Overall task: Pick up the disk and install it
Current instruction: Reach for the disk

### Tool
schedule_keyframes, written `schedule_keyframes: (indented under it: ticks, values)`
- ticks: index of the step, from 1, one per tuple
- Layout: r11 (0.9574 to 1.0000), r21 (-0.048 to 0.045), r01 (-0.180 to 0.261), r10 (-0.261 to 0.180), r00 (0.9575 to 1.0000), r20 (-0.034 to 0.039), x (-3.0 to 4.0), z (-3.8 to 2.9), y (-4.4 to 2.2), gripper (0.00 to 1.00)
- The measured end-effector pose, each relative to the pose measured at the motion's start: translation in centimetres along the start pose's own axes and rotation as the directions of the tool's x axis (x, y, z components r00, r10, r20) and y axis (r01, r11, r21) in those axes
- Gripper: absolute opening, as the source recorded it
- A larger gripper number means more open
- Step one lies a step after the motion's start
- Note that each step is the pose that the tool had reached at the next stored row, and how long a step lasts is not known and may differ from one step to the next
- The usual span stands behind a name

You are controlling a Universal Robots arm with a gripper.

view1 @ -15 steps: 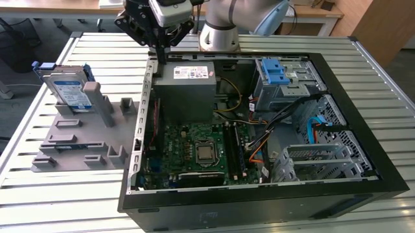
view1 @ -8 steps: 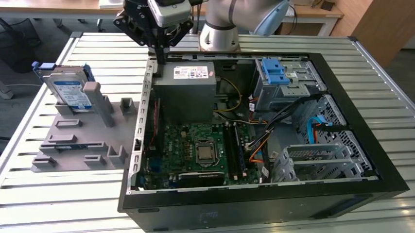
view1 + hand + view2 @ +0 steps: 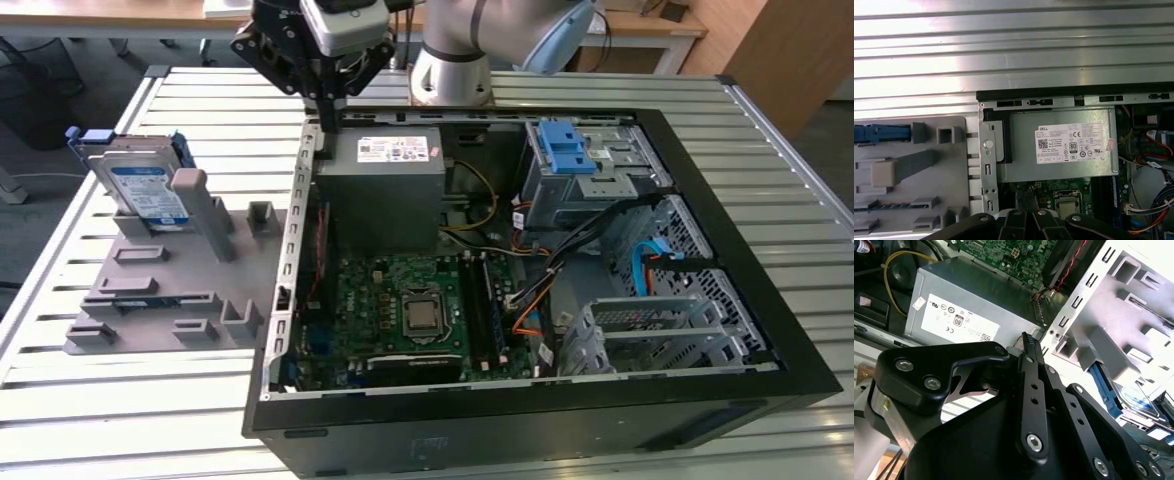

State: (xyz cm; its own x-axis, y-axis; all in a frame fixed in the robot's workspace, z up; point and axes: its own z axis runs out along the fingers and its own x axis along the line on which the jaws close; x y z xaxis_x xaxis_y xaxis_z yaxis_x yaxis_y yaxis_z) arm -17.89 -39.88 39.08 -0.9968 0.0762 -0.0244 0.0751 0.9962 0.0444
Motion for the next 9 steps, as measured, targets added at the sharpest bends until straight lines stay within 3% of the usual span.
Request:
schedule_keyframes:
  ticks: [9]
  values:
    - [1.0000, 0.0000, 0.000, 0.000, 1.0000, 0.0000, 0.20, 0.01, -0.02, 0.11]
